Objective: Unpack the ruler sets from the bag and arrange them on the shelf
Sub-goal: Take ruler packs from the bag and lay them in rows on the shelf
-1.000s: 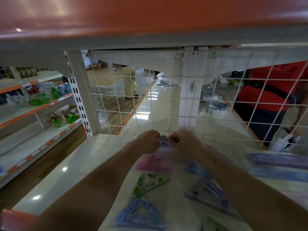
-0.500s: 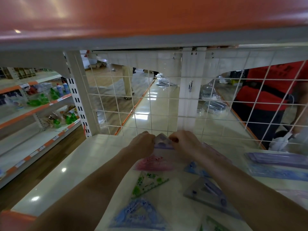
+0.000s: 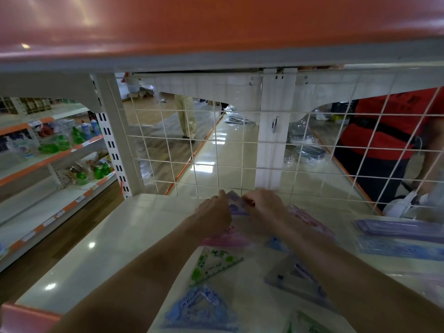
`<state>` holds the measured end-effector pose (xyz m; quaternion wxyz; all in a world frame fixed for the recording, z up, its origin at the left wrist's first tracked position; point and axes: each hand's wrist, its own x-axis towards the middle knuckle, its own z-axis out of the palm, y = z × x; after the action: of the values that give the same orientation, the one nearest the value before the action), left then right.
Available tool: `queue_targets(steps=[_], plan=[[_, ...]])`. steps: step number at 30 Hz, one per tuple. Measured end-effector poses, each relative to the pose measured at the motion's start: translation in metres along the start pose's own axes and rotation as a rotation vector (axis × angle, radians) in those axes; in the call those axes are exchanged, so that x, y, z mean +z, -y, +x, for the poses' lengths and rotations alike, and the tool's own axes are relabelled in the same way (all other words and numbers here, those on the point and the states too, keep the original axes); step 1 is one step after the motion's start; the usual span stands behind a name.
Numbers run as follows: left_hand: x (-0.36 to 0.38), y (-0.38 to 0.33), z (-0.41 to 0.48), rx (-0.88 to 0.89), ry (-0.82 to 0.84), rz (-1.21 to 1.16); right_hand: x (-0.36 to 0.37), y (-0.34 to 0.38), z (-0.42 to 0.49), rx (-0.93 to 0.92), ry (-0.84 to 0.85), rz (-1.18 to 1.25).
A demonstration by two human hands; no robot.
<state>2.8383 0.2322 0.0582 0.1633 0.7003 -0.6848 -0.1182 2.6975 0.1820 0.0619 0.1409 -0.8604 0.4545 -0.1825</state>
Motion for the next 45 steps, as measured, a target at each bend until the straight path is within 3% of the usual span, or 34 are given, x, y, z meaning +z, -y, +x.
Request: queue_targets(steps=[5, 18, 22, 27, 30, 32, 34, 38, 45], plan=[[0.007, 0.0, 0.002, -0.047, -0.067, -0.245, 0.005, -0.001, -0.003, -0.04, -0.06, 0.054], [0.011, -0.01, 0.008, -0.132, -0.29, -0.403, 0.006, 0.002, -0.003, 0.039, -0.042, 0.051], [0.017, -0.012, 0.012, -0.151, -0.289, -0.262, 0.005, 0.005, -0.006, 0.035, -0.025, 0.068], [0.019, -0.011, 0.007, -0.031, -0.222, -0.025, 0.004, 0.014, -0.007, 0.05, -0.022, 0.008], [0.008, -0.006, 0.012, 0.065, -0.229, -0.242, 0.003, 0.013, -0.009, 0.042, -0.029, 0.044], [-0.005, 0.01, 0.013, -0.021, -0.12, -0.325, 0.004, 0.01, -0.01, 0.033, -0.047, 0.069], [-0.012, 0.032, 0.013, -0.064, -0.032, -0.259, 0.007, 0.007, -0.008, 0.037, -0.063, 0.054], [-0.009, 0.045, 0.007, -0.077, -0.094, -0.201, 0.009, 0.007, -0.006, 0.031, -0.063, 0.057], [-0.019, 0.033, 0.015, -0.163, -0.116, -0.337, -0.009, 0.004, 0.006, 0.168, 0.07, 0.233]])
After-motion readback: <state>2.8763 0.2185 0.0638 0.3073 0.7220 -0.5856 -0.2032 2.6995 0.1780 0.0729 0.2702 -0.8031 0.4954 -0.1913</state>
